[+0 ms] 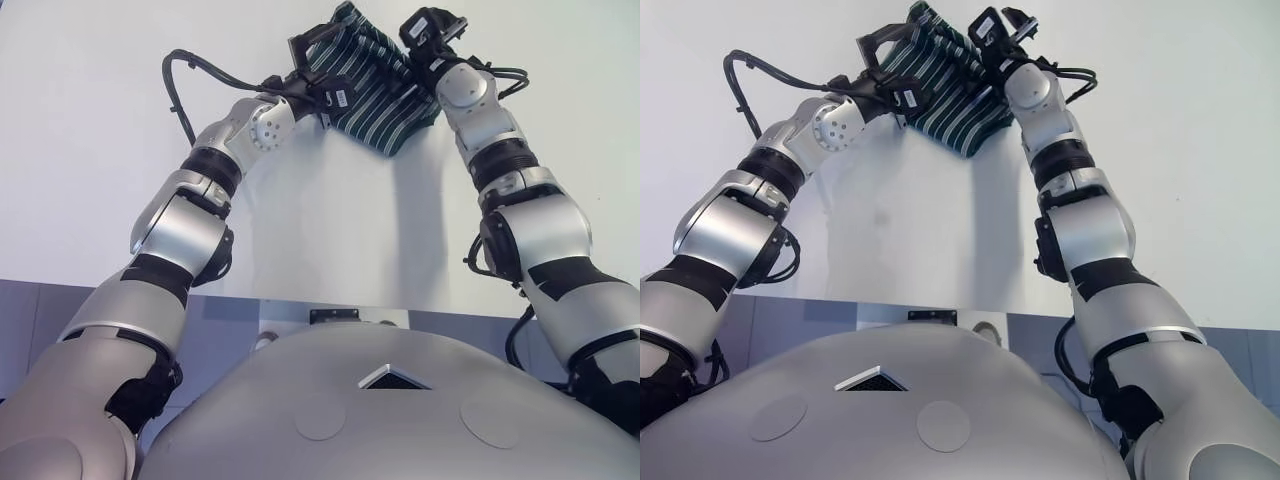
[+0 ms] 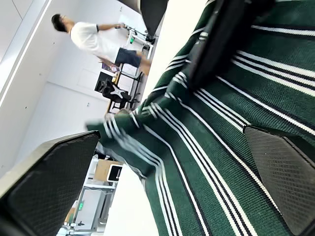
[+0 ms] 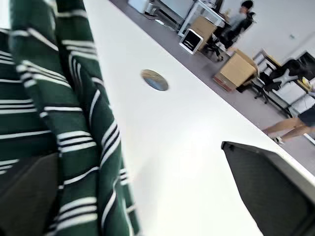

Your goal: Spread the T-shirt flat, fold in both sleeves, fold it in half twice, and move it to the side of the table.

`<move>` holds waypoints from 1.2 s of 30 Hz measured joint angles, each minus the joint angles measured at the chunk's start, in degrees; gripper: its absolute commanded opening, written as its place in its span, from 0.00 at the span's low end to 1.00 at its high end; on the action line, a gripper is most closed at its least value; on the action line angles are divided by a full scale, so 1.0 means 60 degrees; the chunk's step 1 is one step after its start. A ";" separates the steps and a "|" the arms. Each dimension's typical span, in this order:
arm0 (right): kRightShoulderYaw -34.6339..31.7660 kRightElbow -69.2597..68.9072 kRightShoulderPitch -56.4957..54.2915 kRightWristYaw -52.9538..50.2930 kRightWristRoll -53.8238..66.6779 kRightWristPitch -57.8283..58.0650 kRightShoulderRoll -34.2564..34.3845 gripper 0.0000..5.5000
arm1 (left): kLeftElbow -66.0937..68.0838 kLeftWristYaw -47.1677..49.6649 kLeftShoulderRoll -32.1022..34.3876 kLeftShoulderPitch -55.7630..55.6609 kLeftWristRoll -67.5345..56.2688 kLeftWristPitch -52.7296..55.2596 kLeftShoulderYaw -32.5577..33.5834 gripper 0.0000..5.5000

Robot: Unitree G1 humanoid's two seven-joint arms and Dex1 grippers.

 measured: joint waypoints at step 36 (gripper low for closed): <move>-0.2187 0.1339 0.1263 -0.2830 0.1103 0.0283 -0.2826 0.98 | -0.1042 -0.1852 0.0104 0.0987 -1.1721 0.4265 1.0898 0.98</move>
